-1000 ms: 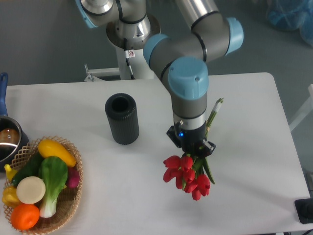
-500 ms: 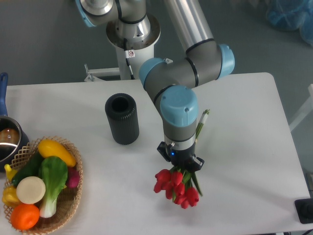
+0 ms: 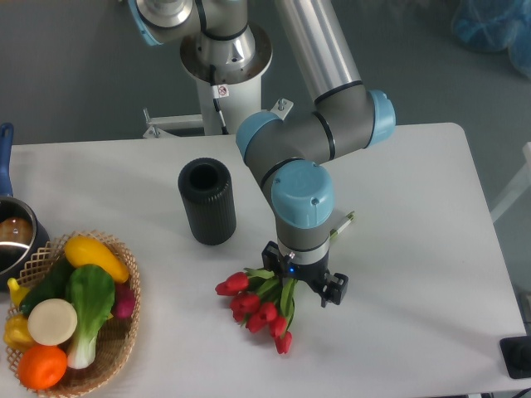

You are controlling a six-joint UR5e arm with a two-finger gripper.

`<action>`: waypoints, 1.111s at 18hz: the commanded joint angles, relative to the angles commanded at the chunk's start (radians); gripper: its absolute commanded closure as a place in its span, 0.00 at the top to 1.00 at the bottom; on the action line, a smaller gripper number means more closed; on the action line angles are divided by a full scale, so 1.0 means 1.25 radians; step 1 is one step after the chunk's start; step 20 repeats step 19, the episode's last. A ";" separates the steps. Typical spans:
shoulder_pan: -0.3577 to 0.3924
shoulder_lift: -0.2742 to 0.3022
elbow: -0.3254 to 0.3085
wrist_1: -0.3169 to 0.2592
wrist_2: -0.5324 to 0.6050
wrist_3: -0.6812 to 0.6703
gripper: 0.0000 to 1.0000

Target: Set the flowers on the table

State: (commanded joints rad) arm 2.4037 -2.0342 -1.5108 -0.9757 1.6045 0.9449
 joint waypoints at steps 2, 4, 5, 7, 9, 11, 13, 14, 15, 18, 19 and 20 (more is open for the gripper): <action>0.002 0.036 -0.029 0.000 -0.002 0.002 1.00; 0.012 0.075 -0.049 0.007 -0.009 0.002 1.00; 0.022 0.105 -0.070 0.020 -0.010 0.002 1.00; 0.040 0.142 -0.096 0.032 -0.022 0.004 1.00; 0.059 0.177 -0.115 0.030 -0.028 0.009 1.00; 0.075 0.202 -0.140 0.027 -0.028 0.021 1.00; 0.086 0.221 -0.147 0.019 -0.028 0.050 1.00; 0.094 0.231 -0.149 0.008 -0.028 0.067 1.00; 0.097 0.238 -0.147 -0.011 -0.028 0.081 1.00; 0.110 0.252 -0.142 -0.037 -0.028 0.090 1.00; 0.112 0.252 -0.142 -0.039 -0.029 0.090 1.00; 0.112 0.252 -0.142 -0.039 -0.029 0.090 1.00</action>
